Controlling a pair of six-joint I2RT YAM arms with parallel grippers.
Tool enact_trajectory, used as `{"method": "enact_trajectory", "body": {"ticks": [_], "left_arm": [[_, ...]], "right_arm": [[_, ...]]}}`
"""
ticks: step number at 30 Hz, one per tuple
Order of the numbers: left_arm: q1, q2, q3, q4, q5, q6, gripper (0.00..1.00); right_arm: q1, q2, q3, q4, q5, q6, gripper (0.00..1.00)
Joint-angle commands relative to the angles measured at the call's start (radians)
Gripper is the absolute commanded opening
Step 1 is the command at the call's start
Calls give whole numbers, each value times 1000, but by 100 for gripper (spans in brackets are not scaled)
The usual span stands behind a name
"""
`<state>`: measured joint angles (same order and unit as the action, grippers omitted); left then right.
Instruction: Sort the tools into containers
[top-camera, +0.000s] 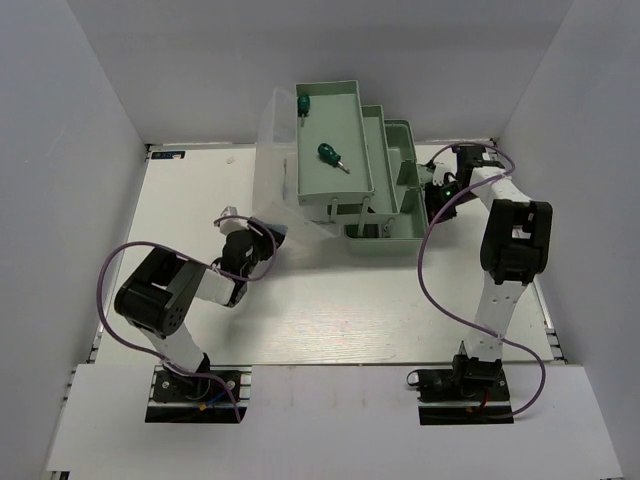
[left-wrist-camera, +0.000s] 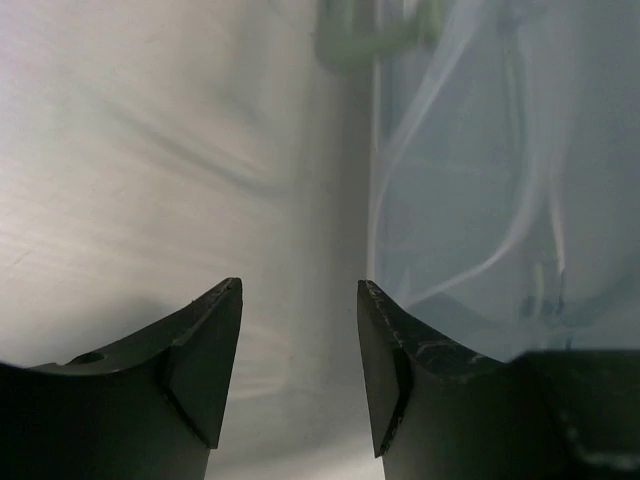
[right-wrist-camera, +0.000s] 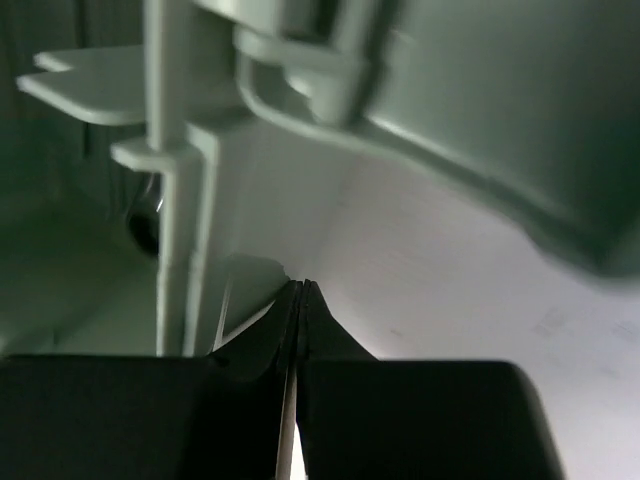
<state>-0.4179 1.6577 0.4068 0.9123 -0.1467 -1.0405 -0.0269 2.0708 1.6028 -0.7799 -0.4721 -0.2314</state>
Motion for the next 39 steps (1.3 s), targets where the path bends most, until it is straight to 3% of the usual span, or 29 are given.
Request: {"method": "enact_trajectory", "body": {"ticks": [1, 12, 18, 22, 25, 27, 30, 32, 35, 36, 39], "left_arm": [[-27, 17, 148, 169, 183, 48, 60], [-47, 83, 400, 126, 358, 77, 58], [-67, 203, 605, 10, 510, 100, 55], [-78, 217, 629, 36, 541, 100, 53], [-78, 116, 554, -25, 419, 143, 54], [-78, 41, 540, -237, 321, 251, 54], [-97, -67, 540, -462, 139, 365, 58], [-98, -87, 540, -510, 73, 378, 59], [-98, -87, 531, -563, 12, 390, 60], [-98, -87, 530, -563, 3, 390, 60], [-98, -58, 535, -538, 2, 390, 60]], "right_arm": [[56, 3, -1, -42, -281, 7, 0], [59, -26, -33, 45, -252, 61, 0], [59, -23, -37, 67, -237, 79, 0], [58, -29, -49, 85, -194, 87, 0], [58, -60, -81, 129, -102, 112, 0], [58, -96, -108, 148, -10, 124, 0], [59, -149, -139, 197, 121, 139, 19], [59, -164, -136, 196, 222, 147, 32], [54, -210, -147, 150, 375, 164, 36], [55, -248, -156, 146, 494, 165, 40], [44, -276, -204, 139, 590, 191, 41]]}}
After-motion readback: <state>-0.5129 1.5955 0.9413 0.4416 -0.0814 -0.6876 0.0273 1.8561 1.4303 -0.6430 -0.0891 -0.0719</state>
